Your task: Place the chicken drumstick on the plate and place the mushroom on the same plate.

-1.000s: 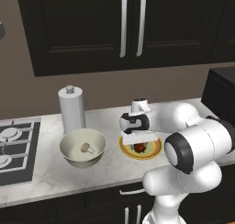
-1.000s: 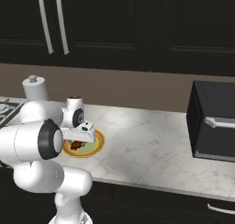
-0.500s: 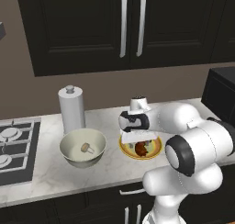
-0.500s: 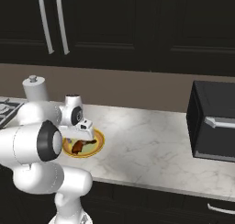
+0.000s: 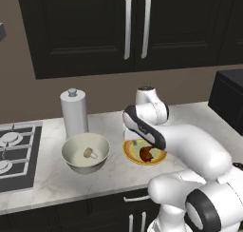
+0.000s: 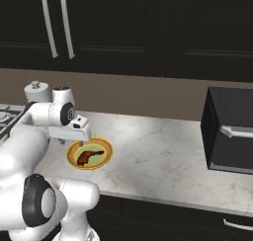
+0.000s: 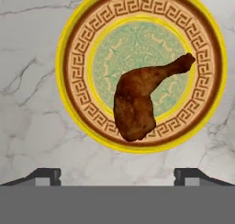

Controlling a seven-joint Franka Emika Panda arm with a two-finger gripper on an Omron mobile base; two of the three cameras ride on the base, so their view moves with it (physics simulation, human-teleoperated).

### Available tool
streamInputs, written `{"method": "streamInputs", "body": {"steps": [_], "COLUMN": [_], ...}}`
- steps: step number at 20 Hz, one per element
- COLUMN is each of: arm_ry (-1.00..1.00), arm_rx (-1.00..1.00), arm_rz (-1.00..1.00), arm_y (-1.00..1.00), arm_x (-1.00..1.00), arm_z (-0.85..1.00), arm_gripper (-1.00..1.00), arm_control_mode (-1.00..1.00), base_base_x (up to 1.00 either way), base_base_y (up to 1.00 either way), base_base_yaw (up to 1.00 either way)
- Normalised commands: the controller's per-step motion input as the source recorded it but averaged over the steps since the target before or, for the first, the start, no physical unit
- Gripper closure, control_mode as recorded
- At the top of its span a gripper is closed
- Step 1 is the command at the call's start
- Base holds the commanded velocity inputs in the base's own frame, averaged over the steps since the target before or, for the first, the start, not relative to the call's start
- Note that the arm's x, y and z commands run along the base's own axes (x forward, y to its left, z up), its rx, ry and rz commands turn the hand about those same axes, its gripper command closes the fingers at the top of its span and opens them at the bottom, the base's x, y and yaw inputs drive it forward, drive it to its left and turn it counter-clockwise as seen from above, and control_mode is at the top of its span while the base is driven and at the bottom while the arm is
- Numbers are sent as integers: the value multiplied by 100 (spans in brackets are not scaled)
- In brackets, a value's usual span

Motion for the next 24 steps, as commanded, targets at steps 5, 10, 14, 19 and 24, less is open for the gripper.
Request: {"method": "streamInputs", "body": {"steps": [5,10,14,19,24], "arm_ry": [-10,-12,-8,2,15], "arm_rx": [0,0,0,0,0], "arm_rz": [1,4,1,17,40], "arm_y": [96,89,77,49,3], "arm_x": [-15,0,5,15,55], "arm_z": [24,20,3,17,6], "arm_gripper": [-100,-100,-100,-100,-100], "arm_control_mode": [-100,-100,-100,-100,-100], "base_base_x": [0,0,0,0,0], "base_base_y": [0,0,0,0,0], "base_base_yaw": [0,0,0,0,0]}}
